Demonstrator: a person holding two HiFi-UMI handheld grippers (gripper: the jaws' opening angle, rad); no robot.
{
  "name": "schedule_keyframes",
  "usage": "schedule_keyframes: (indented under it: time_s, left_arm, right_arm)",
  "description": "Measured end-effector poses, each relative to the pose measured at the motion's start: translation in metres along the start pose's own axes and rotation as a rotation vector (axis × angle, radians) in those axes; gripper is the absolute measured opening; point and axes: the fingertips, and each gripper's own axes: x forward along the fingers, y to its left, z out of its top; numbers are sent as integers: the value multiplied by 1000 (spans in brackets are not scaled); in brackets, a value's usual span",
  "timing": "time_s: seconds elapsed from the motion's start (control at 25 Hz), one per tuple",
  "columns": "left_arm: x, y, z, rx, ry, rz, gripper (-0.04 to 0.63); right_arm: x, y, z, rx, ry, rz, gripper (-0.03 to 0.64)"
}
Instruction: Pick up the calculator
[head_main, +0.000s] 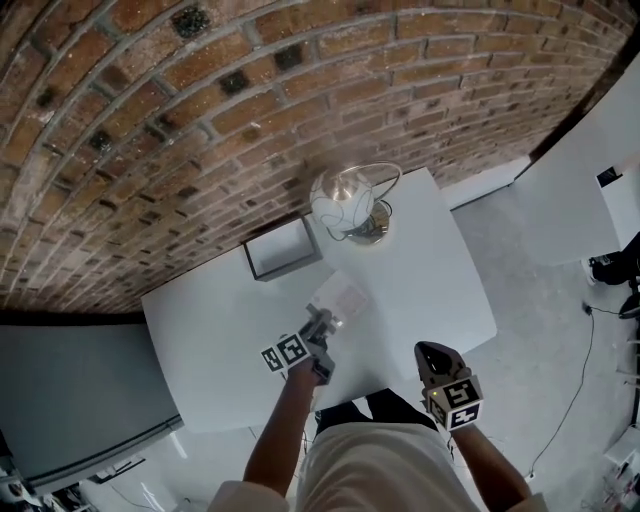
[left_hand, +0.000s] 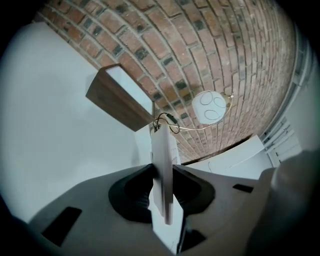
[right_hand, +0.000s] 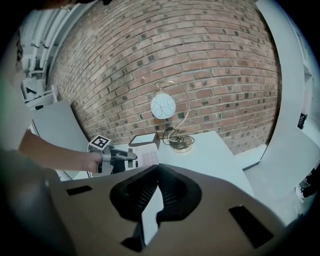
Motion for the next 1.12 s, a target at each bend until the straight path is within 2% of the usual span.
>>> schedule_keyframes:
  time_s: [0.4, 0.68, 0.84, 1.12]
  left_arm:
    - [-66, -84, 8, 254, -135, 0, 115]
    - [-130, -115, 14, 347, -225, -7, 115]
    - [-169, -130, 21, 426, -279, 7, 115]
    - [-232, -135, 16, 459, -328, -22, 112]
  right_arm:
    - [-17, 13, 18, -41, -82, 60, 12]
    - [-22, 39, 31, -62, -141, 90, 12]
    - [-28, 61, 36, -74, -150, 97, 12]
    - [-41, 109, 40, -119, -164, 100, 12]
